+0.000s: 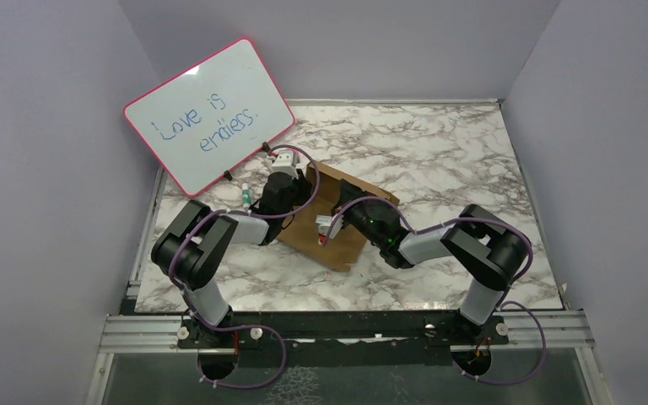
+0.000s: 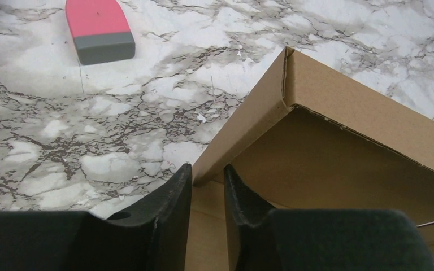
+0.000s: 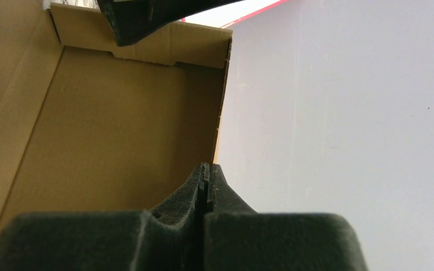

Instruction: Fold the paper box

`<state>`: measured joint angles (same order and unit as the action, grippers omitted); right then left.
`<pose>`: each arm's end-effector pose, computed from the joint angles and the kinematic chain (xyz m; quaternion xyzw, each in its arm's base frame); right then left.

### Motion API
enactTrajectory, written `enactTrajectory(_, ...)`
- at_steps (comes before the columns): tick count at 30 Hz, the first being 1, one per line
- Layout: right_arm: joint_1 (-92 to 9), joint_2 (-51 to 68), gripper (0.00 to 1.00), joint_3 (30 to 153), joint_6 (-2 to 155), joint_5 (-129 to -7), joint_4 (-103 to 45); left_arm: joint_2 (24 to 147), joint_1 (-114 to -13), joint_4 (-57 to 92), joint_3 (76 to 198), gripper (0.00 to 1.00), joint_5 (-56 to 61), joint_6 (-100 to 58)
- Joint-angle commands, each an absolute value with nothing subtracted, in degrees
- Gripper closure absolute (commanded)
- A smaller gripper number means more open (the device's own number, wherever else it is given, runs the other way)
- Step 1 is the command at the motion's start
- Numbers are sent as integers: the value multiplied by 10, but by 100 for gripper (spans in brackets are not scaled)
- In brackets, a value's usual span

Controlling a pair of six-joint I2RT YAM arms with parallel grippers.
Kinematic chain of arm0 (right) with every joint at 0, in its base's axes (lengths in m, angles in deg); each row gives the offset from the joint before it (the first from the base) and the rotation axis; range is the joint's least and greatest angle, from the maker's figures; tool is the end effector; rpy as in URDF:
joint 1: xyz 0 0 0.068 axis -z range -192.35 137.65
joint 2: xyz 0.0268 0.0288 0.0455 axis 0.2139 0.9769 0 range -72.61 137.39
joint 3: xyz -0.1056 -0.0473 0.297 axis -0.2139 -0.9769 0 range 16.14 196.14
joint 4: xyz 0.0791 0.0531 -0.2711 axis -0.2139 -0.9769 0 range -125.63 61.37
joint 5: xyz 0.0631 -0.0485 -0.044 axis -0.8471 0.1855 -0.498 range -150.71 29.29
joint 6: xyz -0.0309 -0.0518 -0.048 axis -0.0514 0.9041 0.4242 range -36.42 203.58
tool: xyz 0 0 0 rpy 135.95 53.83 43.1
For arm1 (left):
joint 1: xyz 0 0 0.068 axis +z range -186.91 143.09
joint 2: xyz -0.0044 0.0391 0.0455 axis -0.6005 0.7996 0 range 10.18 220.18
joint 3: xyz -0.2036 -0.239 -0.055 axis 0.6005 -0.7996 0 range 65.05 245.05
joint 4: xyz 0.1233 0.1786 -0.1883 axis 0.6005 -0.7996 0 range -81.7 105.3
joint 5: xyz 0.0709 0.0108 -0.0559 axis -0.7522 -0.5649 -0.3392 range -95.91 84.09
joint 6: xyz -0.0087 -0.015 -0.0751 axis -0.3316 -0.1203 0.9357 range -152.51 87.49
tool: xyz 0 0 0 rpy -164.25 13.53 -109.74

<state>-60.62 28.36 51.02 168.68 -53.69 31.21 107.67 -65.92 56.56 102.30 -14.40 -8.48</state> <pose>0.2608 0.2803 0.1792 -0.6664 0.3317 -0.2537 0.6176 0.3362 -0.1755 0.1701 -0.0077 0.8129 -0.2047 0.5452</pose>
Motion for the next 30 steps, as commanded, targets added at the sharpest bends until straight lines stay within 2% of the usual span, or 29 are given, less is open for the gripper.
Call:
enactTrajectory(1,-608,288,99,498,1667,-555,214,1084,-658,631,1039,68,-181,-120)
enactTrajectory(6,-608,284,99,502,1655,-564,194,1090,-658,669,1037,60,-189,-153)
enactTrajectory(16,-608,278,99,509,1645,-576,168,1135,-658,730,1054,59,-140,-207)
enactTrajectory(30,-608,269,99,514,1632,-575,148,1189,-630,788,1078,58,28,-228)
